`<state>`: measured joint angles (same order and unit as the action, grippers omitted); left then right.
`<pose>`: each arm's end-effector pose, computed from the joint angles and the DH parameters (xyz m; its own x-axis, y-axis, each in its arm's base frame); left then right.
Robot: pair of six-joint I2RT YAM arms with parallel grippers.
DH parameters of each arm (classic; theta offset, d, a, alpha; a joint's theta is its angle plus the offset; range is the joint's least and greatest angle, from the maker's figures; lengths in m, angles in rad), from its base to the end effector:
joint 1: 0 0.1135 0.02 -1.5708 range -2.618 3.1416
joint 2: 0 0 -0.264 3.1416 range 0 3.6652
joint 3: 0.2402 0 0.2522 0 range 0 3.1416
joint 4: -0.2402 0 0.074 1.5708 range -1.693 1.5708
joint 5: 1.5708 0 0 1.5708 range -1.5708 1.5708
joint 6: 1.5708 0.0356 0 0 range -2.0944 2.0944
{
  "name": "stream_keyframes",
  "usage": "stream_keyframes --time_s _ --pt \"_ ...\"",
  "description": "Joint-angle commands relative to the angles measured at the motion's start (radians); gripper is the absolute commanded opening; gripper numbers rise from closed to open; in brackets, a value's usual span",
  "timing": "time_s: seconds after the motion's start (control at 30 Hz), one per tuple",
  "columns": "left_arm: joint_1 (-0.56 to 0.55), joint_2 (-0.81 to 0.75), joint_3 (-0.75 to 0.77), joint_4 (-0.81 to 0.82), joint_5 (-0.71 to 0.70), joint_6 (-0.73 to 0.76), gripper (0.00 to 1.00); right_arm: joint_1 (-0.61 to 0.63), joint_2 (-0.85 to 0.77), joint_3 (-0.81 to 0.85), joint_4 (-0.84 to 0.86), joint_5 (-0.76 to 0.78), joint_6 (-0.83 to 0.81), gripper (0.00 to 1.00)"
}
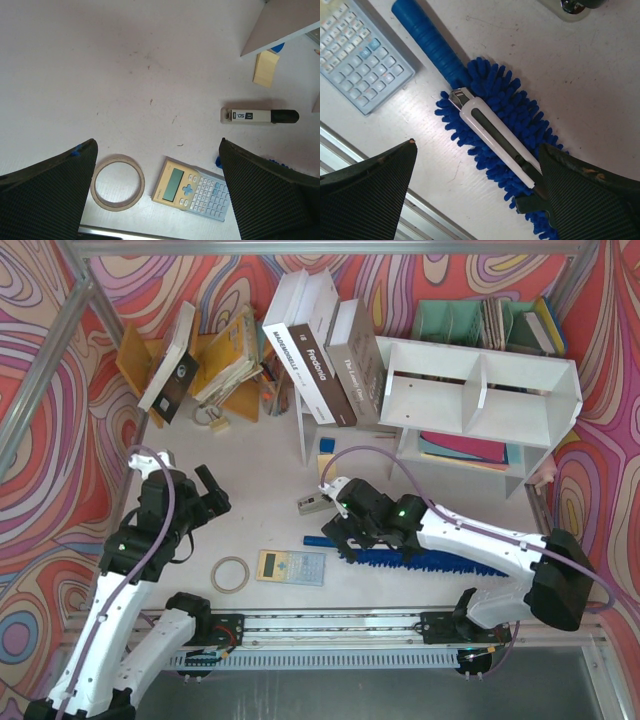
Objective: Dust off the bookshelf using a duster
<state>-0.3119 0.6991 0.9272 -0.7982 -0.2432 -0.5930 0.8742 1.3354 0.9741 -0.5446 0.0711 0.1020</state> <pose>0.1305 -0.0331 0.3386 -0.4846 -0.4136 -0.7708 -0.2001 0.9102 -0.3627 0.1792 0.2103 0.2536 -0.5774 -0.5319 -0.6195 -0.6817 0.7316 0.0072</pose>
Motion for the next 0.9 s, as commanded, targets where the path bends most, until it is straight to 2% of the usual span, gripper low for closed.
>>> stream_keyframes --time_s 0.0,0.13,0.3,0.5,0.87 --pt "-0.001 -0.013 -0.022 0.004 0.001 0.018 0.99 0.004 0.018 -0.002 -0.011 0.03 -0.064 0.94" --pt "-0.001 -0.002 -0.022 0.002 0.002 0.016 0.98 0.004 0.057 0.001 -0.019 0.017 -0.094 0.9" --pt "-0.001 0.013 -0.019 -0.003 0.005 0.015 0.98 0.005 0.111 0.001 -0.001 -0.043 -0.122 0.75" --pt "-0.001 0.007 -0.022 -0.006 0.011 0.007 0.98 0.005 0.14 -0.003 0.012 -0.034 -0.133 0.66" --pt "-0.001 -0.002 -0.027 -0.01 0.018 0.001 0.98 0.005 0.194 -0.011 0.033 -0.004 -0.143 0.63"
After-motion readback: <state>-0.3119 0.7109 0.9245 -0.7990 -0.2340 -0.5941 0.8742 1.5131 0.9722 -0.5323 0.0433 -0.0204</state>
